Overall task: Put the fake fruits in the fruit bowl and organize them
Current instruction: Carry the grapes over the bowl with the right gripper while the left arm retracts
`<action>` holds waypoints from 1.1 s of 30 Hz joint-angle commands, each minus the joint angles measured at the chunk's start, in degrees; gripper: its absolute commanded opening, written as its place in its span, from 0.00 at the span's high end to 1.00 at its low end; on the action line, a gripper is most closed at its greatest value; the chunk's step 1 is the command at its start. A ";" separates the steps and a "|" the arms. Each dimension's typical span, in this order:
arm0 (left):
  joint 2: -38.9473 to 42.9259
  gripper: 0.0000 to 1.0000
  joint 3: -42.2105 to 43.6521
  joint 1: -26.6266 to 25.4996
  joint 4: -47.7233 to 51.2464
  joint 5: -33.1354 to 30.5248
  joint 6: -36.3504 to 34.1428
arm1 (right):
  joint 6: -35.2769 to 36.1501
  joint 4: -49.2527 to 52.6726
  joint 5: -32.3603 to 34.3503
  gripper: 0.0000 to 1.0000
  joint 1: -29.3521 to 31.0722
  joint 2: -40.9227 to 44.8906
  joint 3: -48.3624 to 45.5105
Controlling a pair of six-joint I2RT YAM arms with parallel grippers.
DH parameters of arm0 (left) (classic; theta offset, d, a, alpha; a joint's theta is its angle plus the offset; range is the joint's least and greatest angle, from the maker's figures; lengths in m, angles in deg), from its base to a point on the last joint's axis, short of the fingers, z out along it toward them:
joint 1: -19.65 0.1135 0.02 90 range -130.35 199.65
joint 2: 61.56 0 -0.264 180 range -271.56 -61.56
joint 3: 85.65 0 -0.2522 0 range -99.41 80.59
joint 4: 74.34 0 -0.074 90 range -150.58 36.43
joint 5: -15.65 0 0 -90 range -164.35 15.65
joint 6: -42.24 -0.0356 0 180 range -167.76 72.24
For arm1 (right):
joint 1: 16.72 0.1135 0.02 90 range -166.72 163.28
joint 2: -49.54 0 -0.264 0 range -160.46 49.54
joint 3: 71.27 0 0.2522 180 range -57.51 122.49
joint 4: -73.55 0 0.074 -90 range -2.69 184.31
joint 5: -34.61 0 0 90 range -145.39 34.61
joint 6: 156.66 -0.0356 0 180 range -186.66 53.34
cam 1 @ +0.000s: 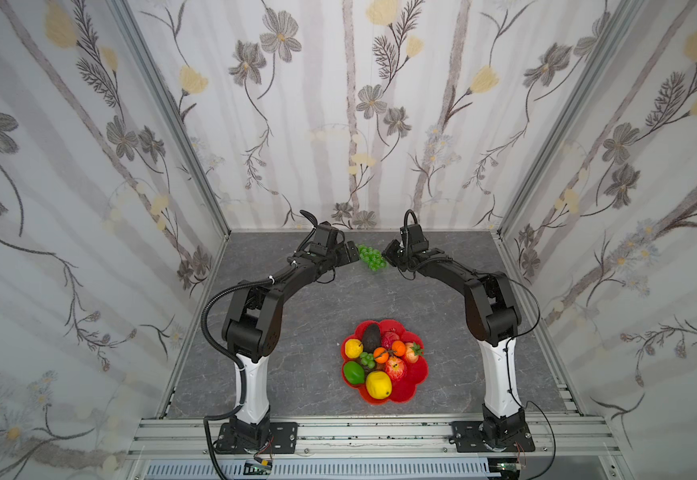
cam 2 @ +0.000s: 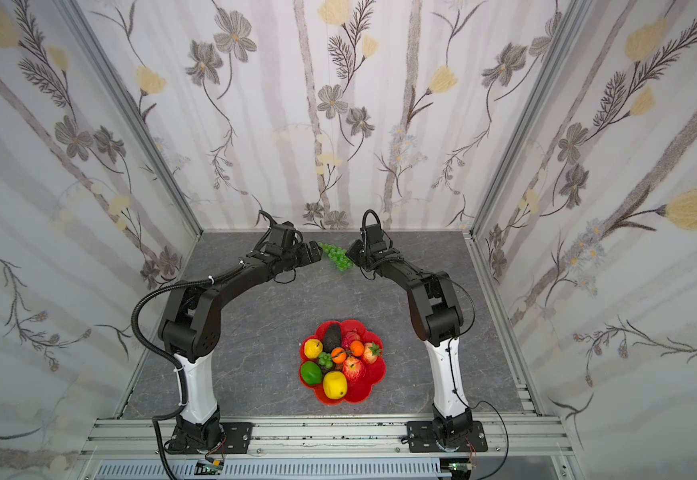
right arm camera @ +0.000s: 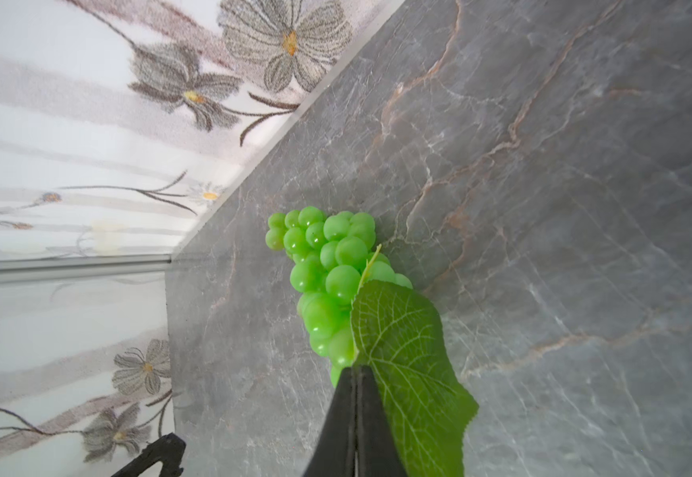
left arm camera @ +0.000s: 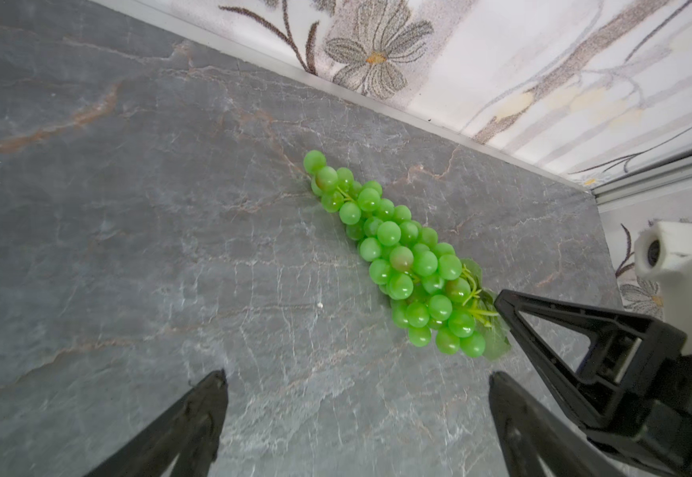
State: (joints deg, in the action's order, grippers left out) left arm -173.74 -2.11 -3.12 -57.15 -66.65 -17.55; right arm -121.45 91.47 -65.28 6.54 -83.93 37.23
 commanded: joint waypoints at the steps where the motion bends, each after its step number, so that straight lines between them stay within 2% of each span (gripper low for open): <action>1: 4.77 0.00 6.20 -0.25 -5.09 -1.07 1.49 | 3.68 -4.47 1.59 1.00 1.28 4.08 -3.15; 17: 34.54 0.00 34.02 -7.06 -8.08 -8.00 2.47 | 11.25 -7.20 1.55 1.00 7.37 22.14 -21.09; 24: 46.41 0.00 41.54 -7.55 -3.44 -8.45 -2.16 | 15.85 -3.91 0.12 1.00 9.02 28.27 -21.97; 33: 55.62 0.00 51.48 -8.39 -5.56 -5.33 2.37 | 18.45 0.79 2.59 1.00 11.34 39.79 -23.28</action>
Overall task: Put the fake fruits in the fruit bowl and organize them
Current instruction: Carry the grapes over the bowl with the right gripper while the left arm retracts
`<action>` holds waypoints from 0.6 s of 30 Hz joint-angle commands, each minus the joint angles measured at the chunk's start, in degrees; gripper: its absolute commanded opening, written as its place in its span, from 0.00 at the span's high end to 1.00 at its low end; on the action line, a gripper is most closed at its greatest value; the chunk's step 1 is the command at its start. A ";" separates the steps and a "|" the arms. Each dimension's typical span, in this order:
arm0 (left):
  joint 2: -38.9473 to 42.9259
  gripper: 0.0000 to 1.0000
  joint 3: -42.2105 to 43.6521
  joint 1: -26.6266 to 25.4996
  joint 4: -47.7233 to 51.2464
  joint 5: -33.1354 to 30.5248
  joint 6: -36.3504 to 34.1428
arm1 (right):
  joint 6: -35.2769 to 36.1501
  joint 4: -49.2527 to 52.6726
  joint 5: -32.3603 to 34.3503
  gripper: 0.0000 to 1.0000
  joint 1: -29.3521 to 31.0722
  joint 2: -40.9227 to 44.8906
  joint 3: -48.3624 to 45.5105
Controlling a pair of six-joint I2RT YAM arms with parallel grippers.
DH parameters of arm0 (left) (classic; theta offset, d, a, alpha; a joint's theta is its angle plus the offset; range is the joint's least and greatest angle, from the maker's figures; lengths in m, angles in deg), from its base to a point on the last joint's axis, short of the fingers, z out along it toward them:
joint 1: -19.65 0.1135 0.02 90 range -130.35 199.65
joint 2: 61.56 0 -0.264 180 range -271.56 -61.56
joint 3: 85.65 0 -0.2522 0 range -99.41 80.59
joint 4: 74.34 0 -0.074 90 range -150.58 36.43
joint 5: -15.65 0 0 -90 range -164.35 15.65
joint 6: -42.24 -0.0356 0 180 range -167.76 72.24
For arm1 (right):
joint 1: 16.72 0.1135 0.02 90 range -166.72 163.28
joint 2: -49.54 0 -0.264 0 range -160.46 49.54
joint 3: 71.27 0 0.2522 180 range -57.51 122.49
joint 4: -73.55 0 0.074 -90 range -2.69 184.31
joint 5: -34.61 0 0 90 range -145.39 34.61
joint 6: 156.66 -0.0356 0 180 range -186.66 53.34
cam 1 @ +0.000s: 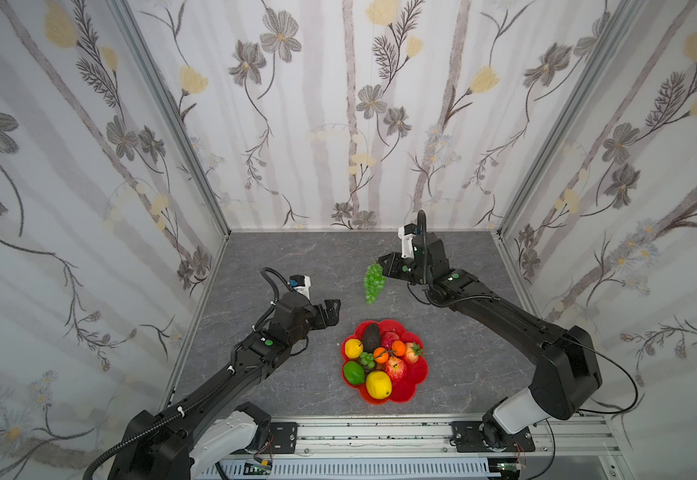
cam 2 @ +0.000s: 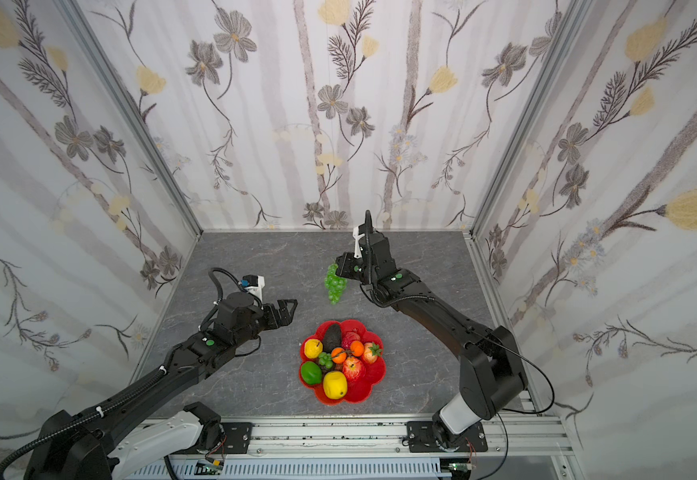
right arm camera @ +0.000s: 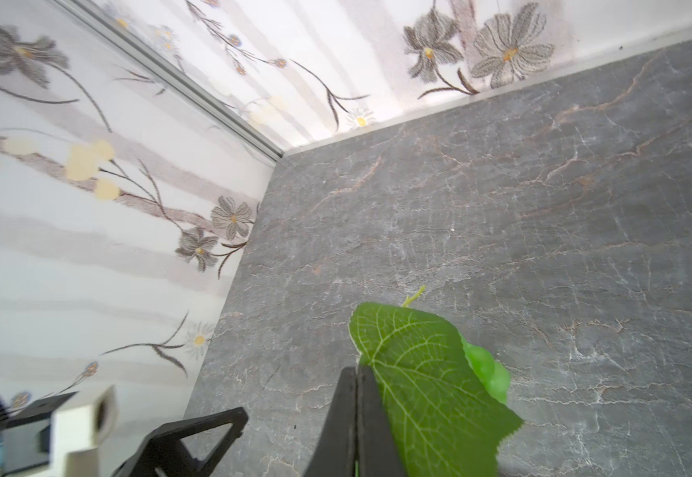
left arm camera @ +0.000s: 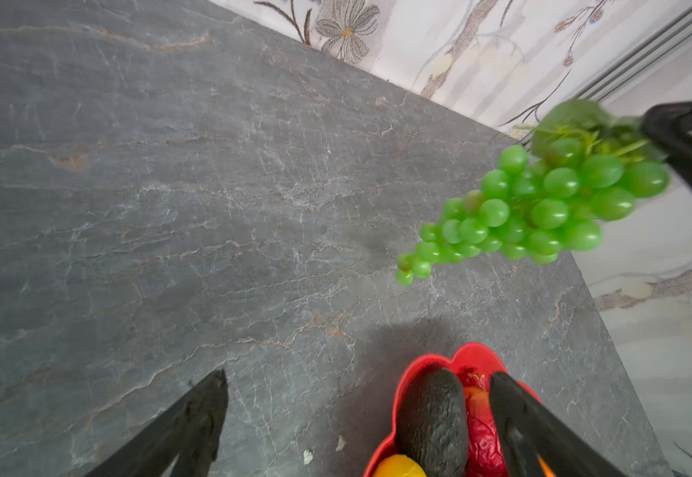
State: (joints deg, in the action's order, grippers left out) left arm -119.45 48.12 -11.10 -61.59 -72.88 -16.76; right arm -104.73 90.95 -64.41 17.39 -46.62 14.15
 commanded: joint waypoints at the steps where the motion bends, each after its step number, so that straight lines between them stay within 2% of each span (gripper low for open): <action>1: 1.90 0.00 1.65 -0.58 -0.87 0.81 1.52 | 1.89 2.03 1.81 1.00 0.74 3.68 -0.29; 12: 7.76 0.00 2.73 -1.63 6.45 4.38 3.71 | 4.29 13.54 5.63 1.00 4.57 20.73 -2.88; 18: 11.49 0.00 3.81 -2.02 9.97 4.02 4.32 | 3.30 20.47 8.93 1.00 8.54 28.53 -5.49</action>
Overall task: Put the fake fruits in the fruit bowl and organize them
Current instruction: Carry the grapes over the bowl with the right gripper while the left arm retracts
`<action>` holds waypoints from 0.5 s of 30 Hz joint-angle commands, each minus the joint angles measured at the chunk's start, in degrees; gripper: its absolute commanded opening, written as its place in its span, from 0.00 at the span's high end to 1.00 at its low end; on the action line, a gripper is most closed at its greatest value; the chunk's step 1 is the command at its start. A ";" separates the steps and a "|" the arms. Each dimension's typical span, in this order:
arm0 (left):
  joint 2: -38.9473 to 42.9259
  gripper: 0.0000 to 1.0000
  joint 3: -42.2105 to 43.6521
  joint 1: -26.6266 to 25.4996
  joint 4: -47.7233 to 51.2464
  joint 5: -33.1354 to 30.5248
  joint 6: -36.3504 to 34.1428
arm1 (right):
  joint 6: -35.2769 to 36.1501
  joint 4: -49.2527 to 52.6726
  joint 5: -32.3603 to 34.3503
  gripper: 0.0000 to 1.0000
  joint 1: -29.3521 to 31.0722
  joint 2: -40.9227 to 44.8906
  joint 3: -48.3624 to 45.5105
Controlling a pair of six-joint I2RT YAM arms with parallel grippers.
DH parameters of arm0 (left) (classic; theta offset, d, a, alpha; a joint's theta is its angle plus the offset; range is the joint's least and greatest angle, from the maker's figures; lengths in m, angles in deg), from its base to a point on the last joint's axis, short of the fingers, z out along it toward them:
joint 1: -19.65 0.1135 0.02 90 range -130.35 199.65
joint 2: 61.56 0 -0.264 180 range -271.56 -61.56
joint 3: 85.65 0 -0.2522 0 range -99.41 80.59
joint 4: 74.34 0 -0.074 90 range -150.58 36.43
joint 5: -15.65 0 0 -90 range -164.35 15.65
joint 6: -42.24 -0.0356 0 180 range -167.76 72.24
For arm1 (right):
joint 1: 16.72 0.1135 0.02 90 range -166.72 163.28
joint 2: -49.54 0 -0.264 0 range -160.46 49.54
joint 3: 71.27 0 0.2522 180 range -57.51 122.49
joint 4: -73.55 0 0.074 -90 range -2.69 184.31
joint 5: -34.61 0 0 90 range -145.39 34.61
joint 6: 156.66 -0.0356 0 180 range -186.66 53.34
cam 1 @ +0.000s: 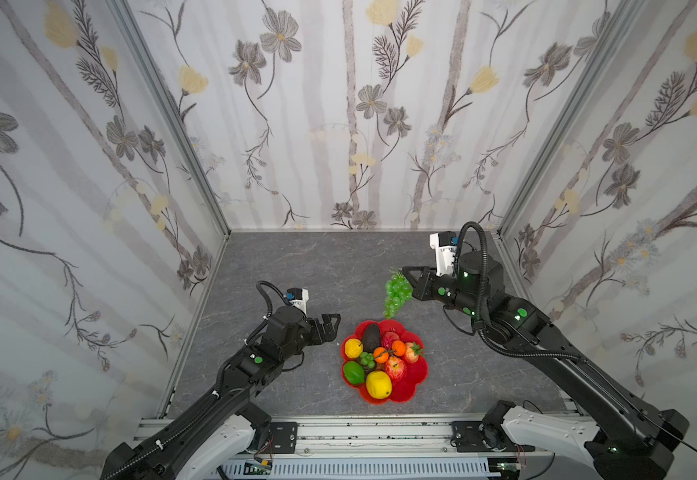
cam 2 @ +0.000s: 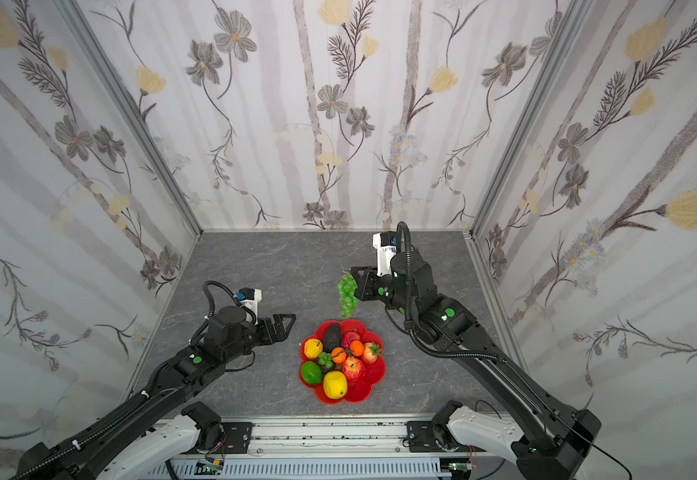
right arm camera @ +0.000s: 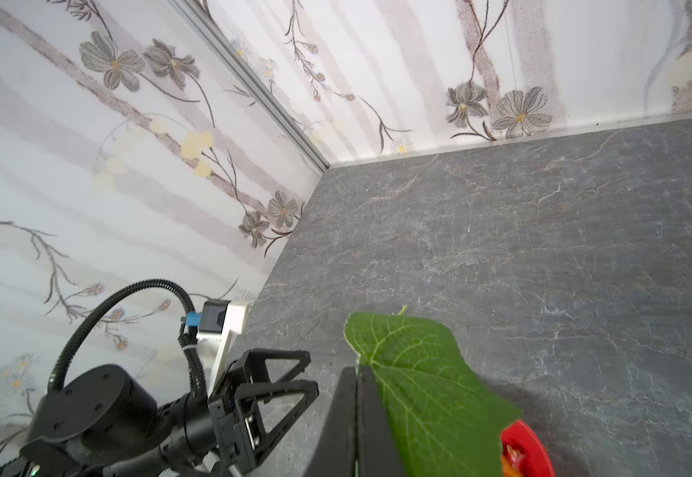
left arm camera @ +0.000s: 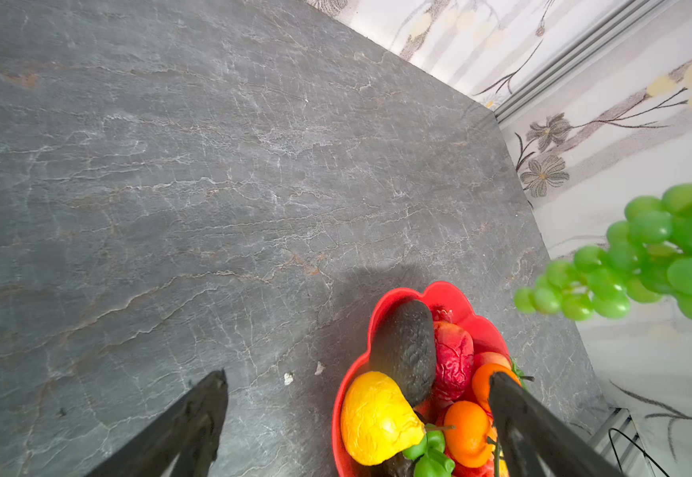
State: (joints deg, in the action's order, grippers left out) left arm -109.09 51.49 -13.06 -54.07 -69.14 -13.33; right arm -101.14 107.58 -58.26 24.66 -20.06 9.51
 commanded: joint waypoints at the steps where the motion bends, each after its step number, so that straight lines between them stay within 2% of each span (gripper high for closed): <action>1: 1.62 0.00 0.59 -0.12 2.63 0.27 0.97 | -0.66 4.79 3.36 1.00 2.06 3.07 -1.37; 5: 3.49 0.00 1.32 -0.21 3.50 0.17 1.32 | -3.05 8.63 6.04 1.00 5.71 7.48 -3.15; 6: 3.97 0.00 1.48 -0.25 3.65 0.03 1.34 | -3.79 9.28 6.74 1.00 8.41 8.39 -3.66; 15: 7.21 0.00 2.64 -0.43 4.65 0.14 2.83 | -11.01 10.90 13.16 1.00 20.29 12.46 -9.37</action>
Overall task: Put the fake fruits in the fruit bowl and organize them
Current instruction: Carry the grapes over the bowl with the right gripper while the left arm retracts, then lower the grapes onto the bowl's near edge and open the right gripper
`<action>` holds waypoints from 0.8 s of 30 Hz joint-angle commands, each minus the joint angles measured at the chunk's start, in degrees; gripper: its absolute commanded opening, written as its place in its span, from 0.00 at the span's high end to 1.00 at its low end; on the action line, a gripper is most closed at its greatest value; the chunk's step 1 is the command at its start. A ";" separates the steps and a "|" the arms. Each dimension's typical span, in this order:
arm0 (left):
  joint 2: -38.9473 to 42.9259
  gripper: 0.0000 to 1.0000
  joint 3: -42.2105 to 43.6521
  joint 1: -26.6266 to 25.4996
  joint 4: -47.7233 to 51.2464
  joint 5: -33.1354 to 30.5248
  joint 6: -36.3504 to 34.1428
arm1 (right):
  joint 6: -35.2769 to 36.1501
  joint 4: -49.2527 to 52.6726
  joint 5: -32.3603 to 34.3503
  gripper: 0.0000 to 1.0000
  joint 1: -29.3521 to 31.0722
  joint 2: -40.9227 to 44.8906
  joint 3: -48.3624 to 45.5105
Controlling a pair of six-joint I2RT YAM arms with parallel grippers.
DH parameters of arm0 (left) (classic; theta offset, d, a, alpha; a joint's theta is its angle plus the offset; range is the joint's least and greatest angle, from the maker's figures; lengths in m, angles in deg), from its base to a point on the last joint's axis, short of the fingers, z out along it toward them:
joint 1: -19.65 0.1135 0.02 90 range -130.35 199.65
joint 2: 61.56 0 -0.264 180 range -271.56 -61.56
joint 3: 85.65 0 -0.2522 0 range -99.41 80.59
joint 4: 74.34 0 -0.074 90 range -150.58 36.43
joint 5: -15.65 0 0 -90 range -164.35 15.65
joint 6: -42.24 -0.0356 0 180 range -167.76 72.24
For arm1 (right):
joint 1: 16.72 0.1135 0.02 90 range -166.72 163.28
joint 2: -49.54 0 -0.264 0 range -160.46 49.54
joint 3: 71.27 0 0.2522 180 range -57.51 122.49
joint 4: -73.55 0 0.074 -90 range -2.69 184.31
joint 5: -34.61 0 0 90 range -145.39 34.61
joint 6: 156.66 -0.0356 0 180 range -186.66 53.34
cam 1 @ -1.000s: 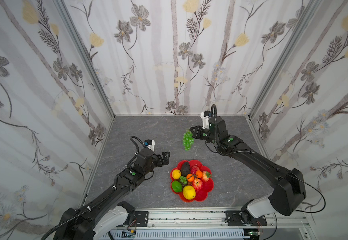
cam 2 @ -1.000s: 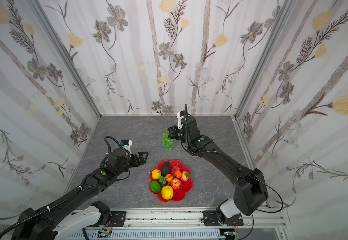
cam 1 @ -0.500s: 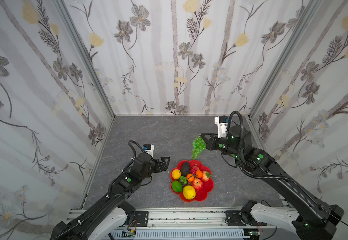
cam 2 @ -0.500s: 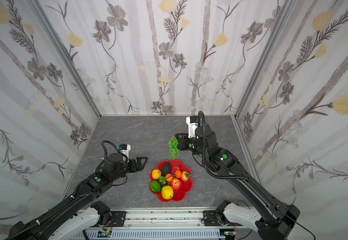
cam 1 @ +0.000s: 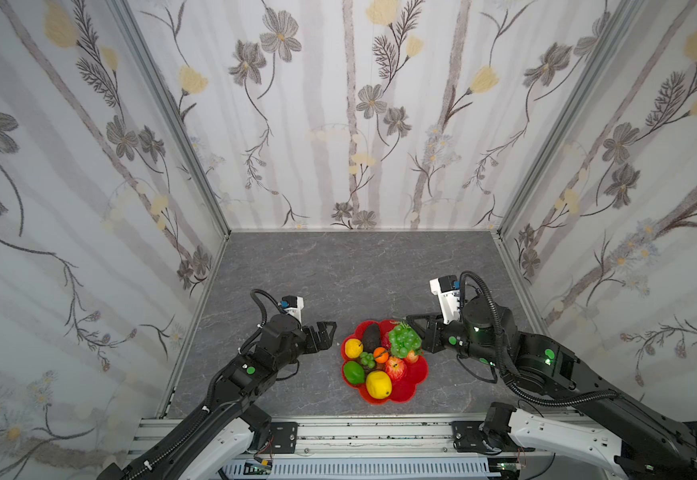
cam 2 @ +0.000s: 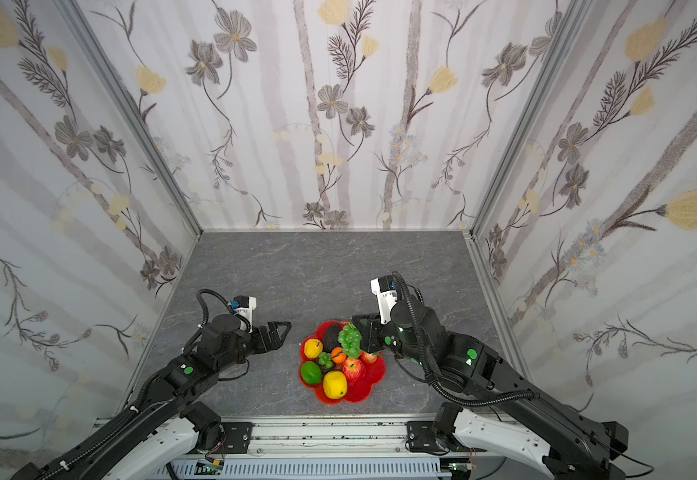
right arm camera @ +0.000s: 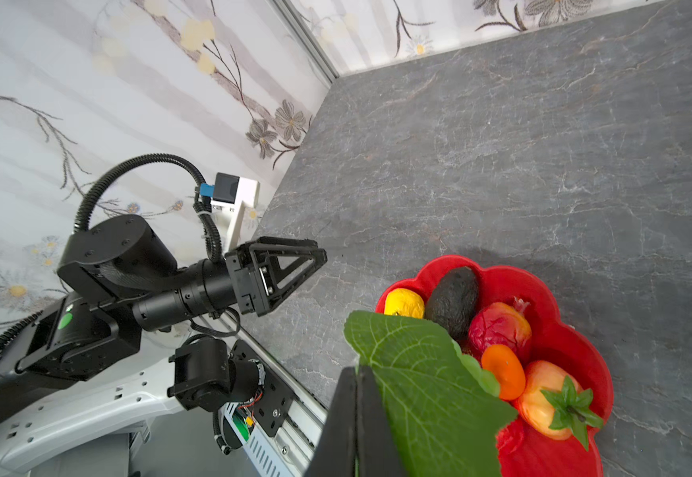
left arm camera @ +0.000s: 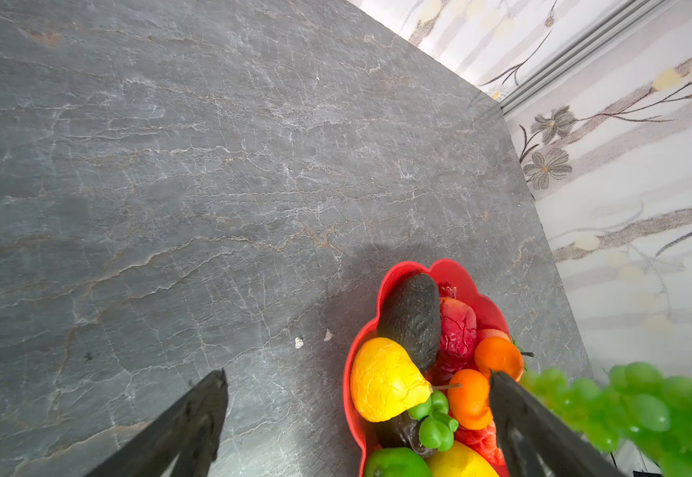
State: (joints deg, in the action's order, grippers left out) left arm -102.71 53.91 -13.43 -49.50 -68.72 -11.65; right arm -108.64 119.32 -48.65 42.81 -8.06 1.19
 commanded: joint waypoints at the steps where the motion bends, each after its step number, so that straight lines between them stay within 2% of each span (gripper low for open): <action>1: 1.12 0.00 0.22 -0.05 0.32 -0.37 1.21 | -4.16 -0.93 4.22 1.00 3.26 0.57 -1.44; 11: 4.49 0.00 1.27 -0.01 2.21 -0.65 2.32 | -10.65 -1.19 10.28 1.00 12.95 1.27 -5.78; 17: 4.76 0.00 0.97 -0.01 2.20 -0.70 2.73 | -13.98 -1.32 11.86 1.00 15.91 2.18 -8.59; 24: 4.32 0.00 1.51 -0.05 2.15 -0.71 2.55 | -14.89 0.67 14.52 1.00 18.07 3.20 -6.16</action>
State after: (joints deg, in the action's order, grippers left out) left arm -98.36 55.20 -13.43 -46.97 -68.79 -9.66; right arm -122.10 120.67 -36.76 60.31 -4.94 -6.24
